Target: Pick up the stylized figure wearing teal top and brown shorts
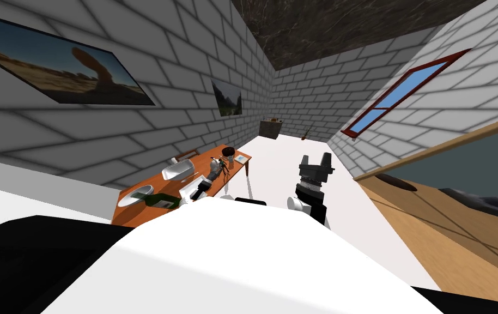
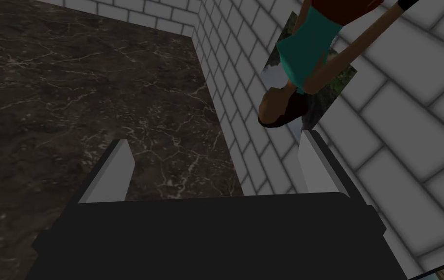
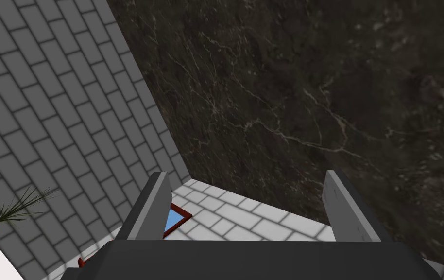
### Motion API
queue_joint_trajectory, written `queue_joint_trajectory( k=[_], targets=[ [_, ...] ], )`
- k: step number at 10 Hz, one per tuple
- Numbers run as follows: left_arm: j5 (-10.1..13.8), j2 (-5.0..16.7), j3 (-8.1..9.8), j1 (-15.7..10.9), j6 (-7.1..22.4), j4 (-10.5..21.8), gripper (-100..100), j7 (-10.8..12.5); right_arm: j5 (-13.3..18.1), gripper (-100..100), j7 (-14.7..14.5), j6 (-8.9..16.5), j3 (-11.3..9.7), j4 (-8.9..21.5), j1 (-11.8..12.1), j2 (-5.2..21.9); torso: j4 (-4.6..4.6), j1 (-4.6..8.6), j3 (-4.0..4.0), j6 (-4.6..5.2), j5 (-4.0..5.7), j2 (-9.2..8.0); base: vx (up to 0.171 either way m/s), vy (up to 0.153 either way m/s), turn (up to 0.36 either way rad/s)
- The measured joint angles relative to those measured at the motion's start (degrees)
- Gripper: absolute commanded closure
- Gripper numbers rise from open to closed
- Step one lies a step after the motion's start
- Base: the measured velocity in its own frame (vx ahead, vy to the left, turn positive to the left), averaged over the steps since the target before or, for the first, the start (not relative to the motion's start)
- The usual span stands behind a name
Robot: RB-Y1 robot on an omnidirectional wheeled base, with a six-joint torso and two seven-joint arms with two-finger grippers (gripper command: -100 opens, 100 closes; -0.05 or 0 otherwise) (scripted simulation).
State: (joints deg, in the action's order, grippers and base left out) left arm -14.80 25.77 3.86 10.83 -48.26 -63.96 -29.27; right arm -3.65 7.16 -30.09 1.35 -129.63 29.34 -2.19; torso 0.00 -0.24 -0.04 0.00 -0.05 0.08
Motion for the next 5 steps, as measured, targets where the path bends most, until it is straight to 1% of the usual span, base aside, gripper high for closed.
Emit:
queue_joint_trajectory(
  k=[1,5],
  targets=[
    [-0.45,0.23,0.02,0.13,-0.18,0.97,-100,-0.54,0.00,0,0.00,0.00,0.00,0.00,0.01,0.00,0.01,0.03,0.00,-0.04,0.00,0.00,0.012,0.051,-0.094],
    [-2.41,0.82,0.15,-1.77,-2.88,8.05,-100,-3.10,0.00,0,0.00,0.00,0.00,0.00,0.01,0.00,0.01,0.10,-0.02,-0.03,0.01,0.02,0.013,0.041,-0.089]
  ],
)
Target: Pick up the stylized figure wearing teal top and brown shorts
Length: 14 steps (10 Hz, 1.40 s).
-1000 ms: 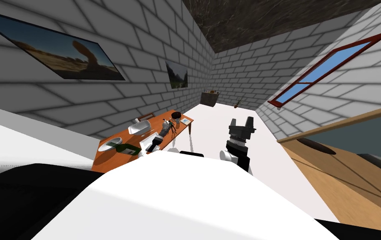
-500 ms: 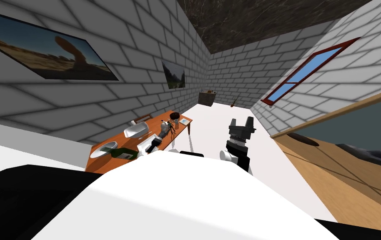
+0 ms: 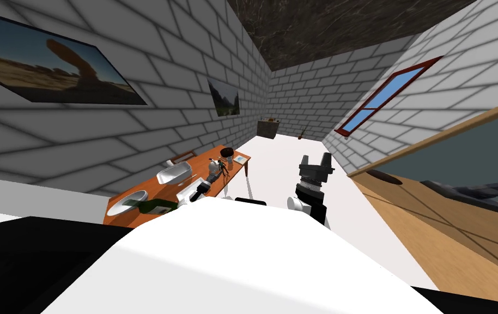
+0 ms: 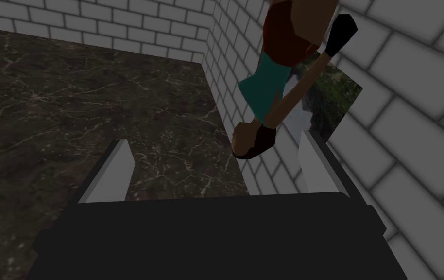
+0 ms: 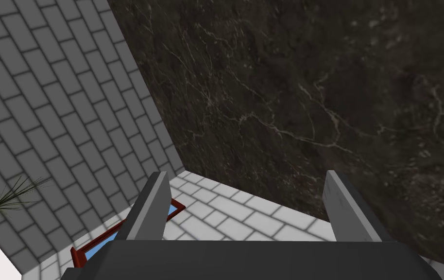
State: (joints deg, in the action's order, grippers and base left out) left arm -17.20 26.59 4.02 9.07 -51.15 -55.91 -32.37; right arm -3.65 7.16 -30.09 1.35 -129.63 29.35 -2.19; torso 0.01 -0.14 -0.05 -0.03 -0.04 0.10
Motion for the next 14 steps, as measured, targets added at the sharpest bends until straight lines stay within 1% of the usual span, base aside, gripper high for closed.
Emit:
queue_joint_trajectory(
  k=[2,4,7,10,14],
  targets=[
    [-1.31,0.45,0.17,-0.83,-1.80,3.82,-100,-1.57,0.00,0,0.00,0.00,0.00,0.00,0.00,0.00,0.00,-0.11,-0.03,0.03,-0.02,0.05,0.023,0.063,-0.121],
    [-2.19,0.77,0.29,-1.07,-2.78,6.10,-100,-2.57,0.00,0,0.00,0.00,0.00,0.00,0.00,0.00,0.00,-0.10,0.00,0.01,-0.01,0.00,0.006,0.059,-0.077],
    [-3.55,1.53,0.43,-2.18,-4.52,10.47,-100,-3.82,0.00,0,0.00,0.00,0.00,0.00,0.00,0.00,0.01,-0.12,-0.04,0.02,-0.02,0.08,0.027,0.060,-0.118],
    [-4.50,1.83,0.50,-2.73,-5.81,13.65,-100,-4.89,0.00,0,0.00,0.00,0.00,0.00,0.00,0.00,0.01,0.00,-0.03,-0.01,0.00,0.05,0.021,0.041,-0.081],
    [-6.18,2.73,0.40,-4.17,-8.89,20.29,-100,-6.40,0.00,0,0.00,0.00,0.00,0.00,0.01,0.00,0.03,-0.03,-0.09,0.01,-0.01,0.17,0.044,0.048,-0.155]
  ],
)
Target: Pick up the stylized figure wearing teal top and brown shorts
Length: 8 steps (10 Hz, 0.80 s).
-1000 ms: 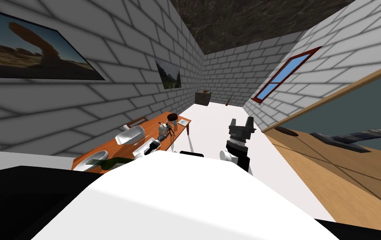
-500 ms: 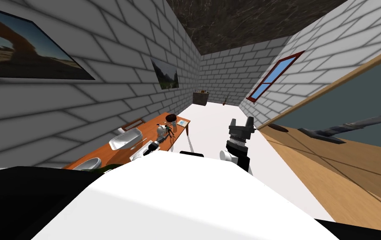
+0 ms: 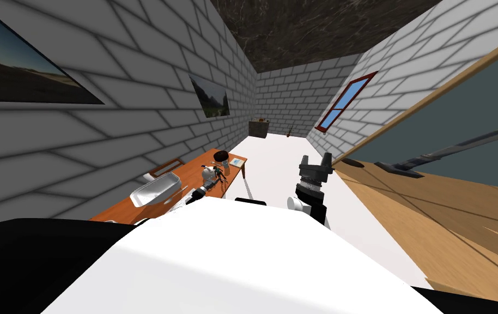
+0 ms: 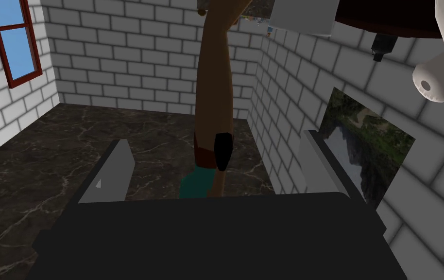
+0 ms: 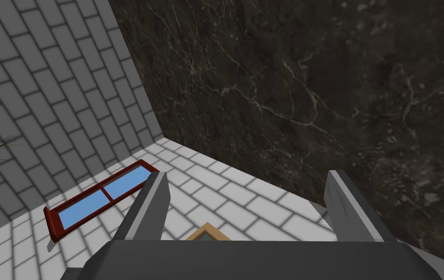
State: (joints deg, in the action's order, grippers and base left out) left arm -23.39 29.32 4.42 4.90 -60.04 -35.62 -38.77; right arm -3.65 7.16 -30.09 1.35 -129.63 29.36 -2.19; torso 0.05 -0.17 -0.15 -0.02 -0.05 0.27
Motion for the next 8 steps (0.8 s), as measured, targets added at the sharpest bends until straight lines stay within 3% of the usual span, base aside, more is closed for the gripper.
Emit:
queue_joint_trajectory(
  k=[1,2,3,6,8],
  targets=[
    [-0.48,0.07,-0.15,-0.09,-0.64,1.11,-100,-0.32,0.00,0,0.00,0.00,0.00,0.00,0.00,0.00,0.00,0.06,0.01,0.00,0.01,-0.02,0.016,0.016,-0.034],
    [-0.53,0.07,-0.17,-0.10,-0.77,1.21,0,-0.39,0.00,0,0.00,0.00,0.00,0.00,0.00,0.00,-0.01,0.13,0.05,-0.03,0.03,-0.09,0.000,0.000,0.000],
    [-0.53,0.08,-0.17,-0.10,-0.75,1.20,-100,-0.38,0.00,0,0.00,0.00,0.00,0.00,0.00,-0.01,-0.03,0.18,0.08,-0.03,0.04,-0.14,0.012,0.116,0.047],
    [-2.77,-4.51,-1.48,1.16,2.91,-2.15,-100,-2.41,0.00,0,0.00,0.00,0.01,0.00,0.00,0.01,-0.04,-0.30,0.14,-0.04,-0.07,-0.26,-0.014,0.127,0.014],
    [-3.47,-6.29,-1.91,2.02,4.99,-4.69,-100,-3.02,0.00,0,0.00,0.00,0.00,0.00,0.00,0.00,-0.04,0.00,0.11,-0.03,0.00,-0.18,0.005,0.077,0.020]
  ],
)
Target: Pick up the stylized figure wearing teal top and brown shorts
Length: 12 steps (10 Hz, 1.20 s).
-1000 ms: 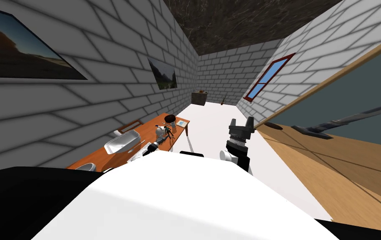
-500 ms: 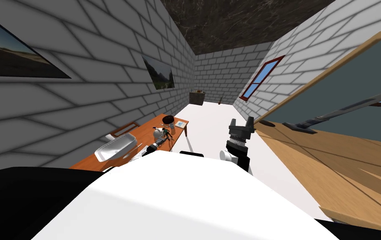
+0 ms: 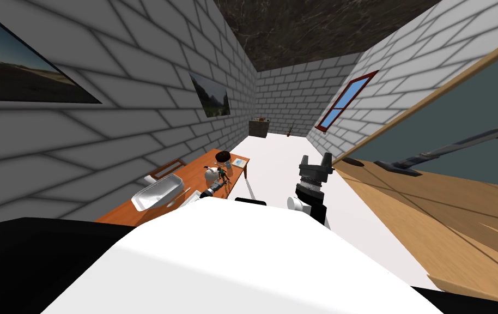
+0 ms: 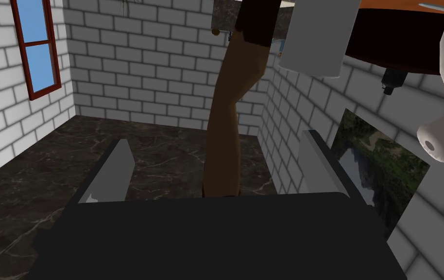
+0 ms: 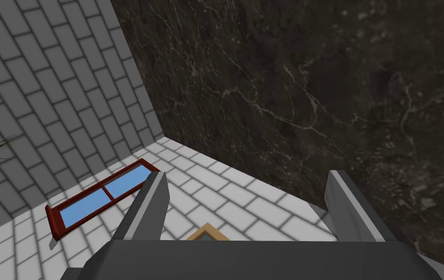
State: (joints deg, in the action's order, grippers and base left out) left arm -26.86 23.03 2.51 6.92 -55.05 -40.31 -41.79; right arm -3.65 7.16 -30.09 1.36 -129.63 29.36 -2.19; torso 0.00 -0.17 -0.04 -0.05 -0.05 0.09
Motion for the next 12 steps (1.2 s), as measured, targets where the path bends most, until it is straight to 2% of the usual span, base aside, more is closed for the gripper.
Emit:
queue_joint_trajectory(
  k=[1,2,3,4,6,8,10,12],
  targets=[
    [-0.88,-1.42,-0.57,1.34,1.61,-2.54,-100,-0.08,0.00,0,0.00,0.00,0.01,0.00,0.00,0.00,0.01,-0.14,0.00,-0.02,-0.02,0.00,0.004,0.111,0.017],
    [-1.33,-2.67,-0.79,0.78,2.57,-2.84,-100,-0.72,0.00,0,0.00,0.00,0.00,0.00,0.00,0.00,0.00,-0.16,-0.01,0.01,-0.03,0.02,0.003,0.055,-0.014],
    [-1.47,-3.11,-0.86,1.04,3.05,-3.77,-100,-1.03,0.00,0,0.00,0.00,0.00,0.00,0.00,0.00,0.01,-0.01,-0.01,0.00,0.00,0.01,-0.016,0.122,0.046],
    [-2.28,-4.65,-1.31,1.54,3.97,-4.53,-100,-1.63,0.00,0,0.00,0.00,0.01,0.00,0.00,0.01,0.00,-0.19,0.02,-0.01,-0.03,-0.05,0.004,0.117,0.010],
    [-3.04,-6.29,-1.85,2.42,6.55,-7.68,-100,-1.96,0.00,0,0.00,0.00,0.00,0.00,0.00,0.00,0.01,0.02,-0.02,0.00,0.00,0.03,0.010,0.064,0.013],
    [-4.40,-8.84,-2.72,3.64,9.30,-11.09,-100,-2.67,0.00,0,0.00,0.00,0.00,0.00,0.00,0.00,0.00,-0.11,0.00,0.00,-0.02,-0.01,-0.005,0.130,0.029],
    [-5.65,-12.18,-3.14,3.60,11.26,-11.41,-100,-4.73,0.00,0,0.00,0.00,0.01,0.00,0.00,0.01,0.01,-0.29,0.00,-0.01,-0.06,-0.01,-0.001,0.103,-0.001],
    [-6.13,-12.70,-3.76,5.10,13.23,-15.28,-100,-4.23,0.00,0,0.00,0.00,-0.01,0.00,0.00,-0.01,0.00,0.19,0.00,0.00,0.04,-0.01,0.003,0.042,0.023]
  ],
)
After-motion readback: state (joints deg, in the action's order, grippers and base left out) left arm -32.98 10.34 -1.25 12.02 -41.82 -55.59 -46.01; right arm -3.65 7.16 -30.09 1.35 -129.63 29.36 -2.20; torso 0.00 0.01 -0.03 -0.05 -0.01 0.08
